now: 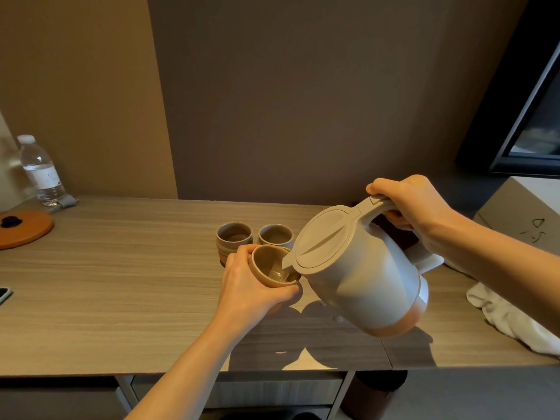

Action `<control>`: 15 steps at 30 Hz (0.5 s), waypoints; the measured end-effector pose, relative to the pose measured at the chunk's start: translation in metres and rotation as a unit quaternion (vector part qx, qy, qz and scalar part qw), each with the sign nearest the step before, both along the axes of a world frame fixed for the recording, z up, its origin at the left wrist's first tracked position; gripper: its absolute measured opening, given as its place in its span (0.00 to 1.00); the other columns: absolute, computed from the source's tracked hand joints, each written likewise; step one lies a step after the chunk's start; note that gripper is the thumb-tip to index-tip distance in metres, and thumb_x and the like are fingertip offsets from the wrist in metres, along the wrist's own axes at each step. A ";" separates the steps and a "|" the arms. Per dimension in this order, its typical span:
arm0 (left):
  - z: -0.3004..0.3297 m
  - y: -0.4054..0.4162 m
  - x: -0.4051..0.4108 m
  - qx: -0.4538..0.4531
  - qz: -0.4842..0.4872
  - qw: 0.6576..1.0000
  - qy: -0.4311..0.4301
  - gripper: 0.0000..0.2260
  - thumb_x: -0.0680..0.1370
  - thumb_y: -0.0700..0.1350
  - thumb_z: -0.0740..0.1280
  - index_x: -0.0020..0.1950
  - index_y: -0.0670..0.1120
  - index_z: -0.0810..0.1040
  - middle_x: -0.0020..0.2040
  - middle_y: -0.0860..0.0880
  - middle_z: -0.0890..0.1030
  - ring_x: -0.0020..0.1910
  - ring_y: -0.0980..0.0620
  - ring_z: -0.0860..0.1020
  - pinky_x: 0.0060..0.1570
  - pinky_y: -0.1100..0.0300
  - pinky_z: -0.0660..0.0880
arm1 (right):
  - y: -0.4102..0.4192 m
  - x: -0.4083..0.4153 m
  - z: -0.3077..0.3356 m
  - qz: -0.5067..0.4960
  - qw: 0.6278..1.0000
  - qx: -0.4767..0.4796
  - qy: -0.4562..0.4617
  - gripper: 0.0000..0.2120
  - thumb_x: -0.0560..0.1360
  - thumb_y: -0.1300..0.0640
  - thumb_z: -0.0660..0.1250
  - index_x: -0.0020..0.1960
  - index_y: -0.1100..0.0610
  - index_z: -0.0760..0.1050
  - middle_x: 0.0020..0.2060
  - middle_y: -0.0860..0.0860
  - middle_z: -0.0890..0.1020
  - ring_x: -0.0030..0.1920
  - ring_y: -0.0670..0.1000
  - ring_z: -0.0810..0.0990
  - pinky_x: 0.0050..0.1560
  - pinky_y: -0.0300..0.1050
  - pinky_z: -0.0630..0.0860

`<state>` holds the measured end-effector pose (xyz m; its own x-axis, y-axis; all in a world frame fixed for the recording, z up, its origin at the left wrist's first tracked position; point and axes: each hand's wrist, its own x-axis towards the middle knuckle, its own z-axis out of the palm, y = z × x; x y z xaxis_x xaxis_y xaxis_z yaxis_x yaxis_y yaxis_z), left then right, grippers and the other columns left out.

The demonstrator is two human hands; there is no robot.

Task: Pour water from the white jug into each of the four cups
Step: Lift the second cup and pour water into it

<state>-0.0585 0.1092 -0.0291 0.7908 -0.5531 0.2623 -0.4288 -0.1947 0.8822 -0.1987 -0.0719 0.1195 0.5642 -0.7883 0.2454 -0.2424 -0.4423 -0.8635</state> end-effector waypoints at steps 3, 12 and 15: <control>-0.001 0.000 0.000 0.003 0.002 1.000 0.004 0.42 0.55 0.55 0.83 0.63 0.57 0.66 0.61 0.54 0.72 0.58 0.53 0.73 0.51 0.57 0.77 | 0.000 0.000 0.000 -0.001 1.000 -0.014 0.004 0.17 0.71 0.50 0.66 0.28 0.59 0.75 0.25 0.52 0.75 0.29 0.48 0.73 0.31 0.39 0.71; -0.004 -0.001 -0.002 0.000 0.001 1.000 0.010 0.41 0.55 0.55 0.83 0.61 0.58 0.65 0.61 0.54 0.72 0.58 0.52 0.73 0.49 0.59 0.76 | -0.004 0.000 -0.002 0.007 1.000 -0.009 0.009 0.18 0.71 0.50 0.66 0.25 0.57 0.74 0.17 0.45 0.73 0.27 0.48 0.73 0.31 0.39 0.71; -0.005 -0.002 -0.002 0.000 0.003 1.000 0.011 0.41 0.55 0.55 0.83 0.61 0.58 0.65 0.60 0.54 0.73 0.57 0.52 0.73 0.49 0.59 0.76 | -0.004 0.000 -0.002 0.004 1.000 -0.016 0.010 0.18 0.71 0.50 0.67 0.26 0.58 0.75 0.20 0.48 0.75 0.28 0.48 0.74 0.30 0.38 0.71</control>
